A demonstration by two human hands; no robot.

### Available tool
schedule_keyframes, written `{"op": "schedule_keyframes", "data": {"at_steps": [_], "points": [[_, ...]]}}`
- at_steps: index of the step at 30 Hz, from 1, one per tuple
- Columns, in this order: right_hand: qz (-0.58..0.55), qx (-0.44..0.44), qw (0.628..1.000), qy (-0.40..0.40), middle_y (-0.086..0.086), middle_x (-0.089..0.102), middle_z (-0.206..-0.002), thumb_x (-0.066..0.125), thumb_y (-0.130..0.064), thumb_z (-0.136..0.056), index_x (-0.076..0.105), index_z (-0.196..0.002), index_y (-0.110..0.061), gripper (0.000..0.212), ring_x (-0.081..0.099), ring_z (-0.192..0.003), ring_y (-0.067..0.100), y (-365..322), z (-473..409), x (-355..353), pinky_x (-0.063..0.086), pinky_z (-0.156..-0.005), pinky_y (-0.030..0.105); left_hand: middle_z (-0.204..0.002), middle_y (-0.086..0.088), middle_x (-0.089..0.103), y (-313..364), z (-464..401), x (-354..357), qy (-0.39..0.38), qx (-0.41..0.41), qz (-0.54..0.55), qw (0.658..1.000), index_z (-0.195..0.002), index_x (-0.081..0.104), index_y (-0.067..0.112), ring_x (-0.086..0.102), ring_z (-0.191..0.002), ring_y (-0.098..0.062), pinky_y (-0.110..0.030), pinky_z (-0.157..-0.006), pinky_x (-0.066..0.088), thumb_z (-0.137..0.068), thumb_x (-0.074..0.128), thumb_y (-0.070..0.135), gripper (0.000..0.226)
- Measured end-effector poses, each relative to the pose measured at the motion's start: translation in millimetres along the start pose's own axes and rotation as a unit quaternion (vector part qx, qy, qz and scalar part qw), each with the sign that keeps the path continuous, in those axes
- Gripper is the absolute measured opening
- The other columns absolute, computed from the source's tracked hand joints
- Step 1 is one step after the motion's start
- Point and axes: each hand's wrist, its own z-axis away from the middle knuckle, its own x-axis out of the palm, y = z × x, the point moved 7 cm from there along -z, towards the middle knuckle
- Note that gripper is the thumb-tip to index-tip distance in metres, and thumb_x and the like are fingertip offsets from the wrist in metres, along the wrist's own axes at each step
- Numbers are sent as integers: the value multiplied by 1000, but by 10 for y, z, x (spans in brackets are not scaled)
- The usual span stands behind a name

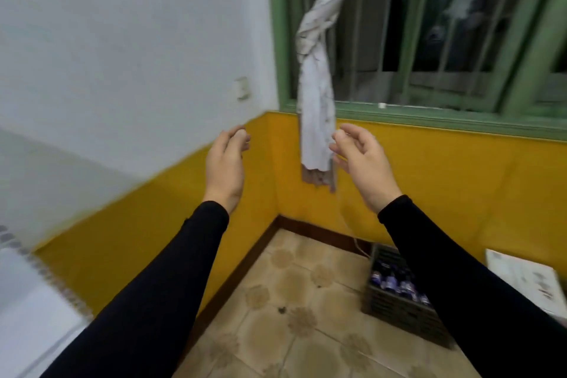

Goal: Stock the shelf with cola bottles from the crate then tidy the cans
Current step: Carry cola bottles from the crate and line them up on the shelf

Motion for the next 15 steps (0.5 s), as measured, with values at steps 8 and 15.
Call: {"op": "schedule_keyframes", "data": {"at_steps": [8, 15], "points": [[65, 31, 989, 126, -2, 59, -128, 55, -38, -97, 51, -125, -26, 31, 60, -114, 12, 377, -262, -2399, 53, -96, 37, -121, -4, 64, -328, 34, 2582, -152, -36, 42, 987, -127, 58, 16, 61, -111, -18, -28, -88, 48, -102, 44, 29, 31], [93, 93, 972, 195, 2, 61, -122, 55, -35, -97, 52, -122, -22, 28, 63, -109, 16, 963, -498, -3487, 51, -98, 43, -135, 3, 55, -985, 1, 4064, -304, -94, 15, 948, -136, 51, 22, 56, -119, -12, -38, -107, 41, -102, 43, 42, 40]]}}
